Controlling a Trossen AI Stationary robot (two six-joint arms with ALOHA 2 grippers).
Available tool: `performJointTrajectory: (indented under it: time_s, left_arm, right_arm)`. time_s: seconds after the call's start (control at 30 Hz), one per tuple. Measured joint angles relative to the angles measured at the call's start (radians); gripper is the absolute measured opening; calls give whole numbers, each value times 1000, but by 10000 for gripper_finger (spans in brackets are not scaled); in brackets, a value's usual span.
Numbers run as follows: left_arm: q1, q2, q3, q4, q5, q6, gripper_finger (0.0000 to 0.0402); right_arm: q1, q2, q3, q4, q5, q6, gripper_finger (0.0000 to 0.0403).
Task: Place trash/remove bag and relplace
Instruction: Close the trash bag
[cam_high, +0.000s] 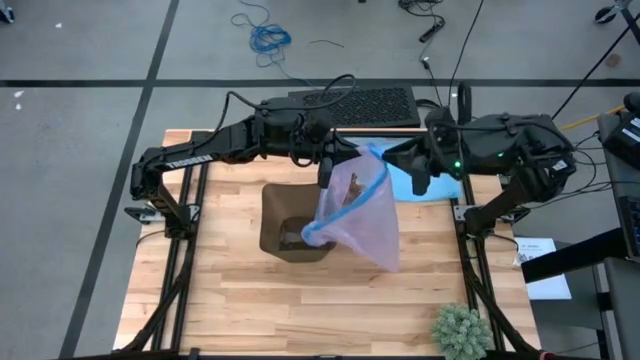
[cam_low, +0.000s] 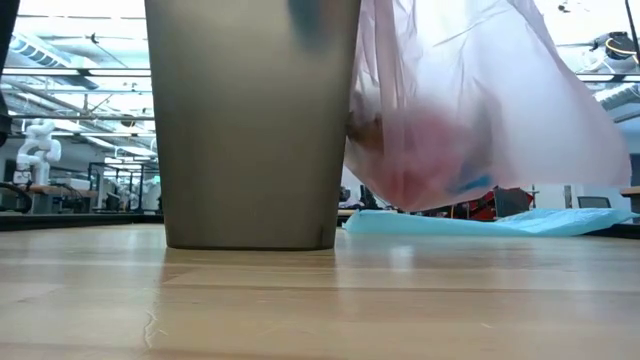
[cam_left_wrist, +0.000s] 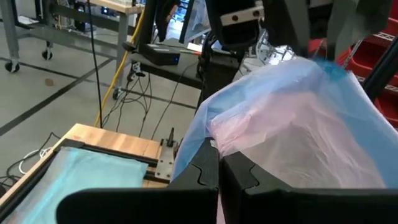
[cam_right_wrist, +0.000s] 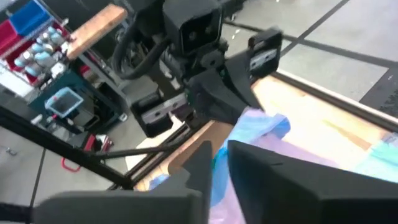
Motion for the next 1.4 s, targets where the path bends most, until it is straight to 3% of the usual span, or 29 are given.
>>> performJointTrajectory:
  time_s: [0.13, 0.67, 0.9, 1.13, 1.27, 1.4]
  left_arm:
    - [0, 0, 0, 0, 0, 1, 0]
    - [0, 0, 0, -28, -5, 26, 0]
    - [0, 0, 0, -48, -5, 26, 0]
    - [-2, 0, 0, -34, 26, 26, 13]
    - [-2, 0, 0, -34, 27, 26, 17]
    - [-2, 0, 0, -45, 27, 26, 18]
  right_arm:
    - [0, 5, 0, -12, -12, -1, 4]
    - [0, -34, 0, -18, -6, -4, 0]
    - [-13, -53, 0, -17, 49, -41, 0]
    - [-16, -52, 0, 37, 5, -98, 1]
    - [-16, -53, 0, 42, -90, -38, 37]
    - [-16, -52, 0, 18, -171, 32, 114]
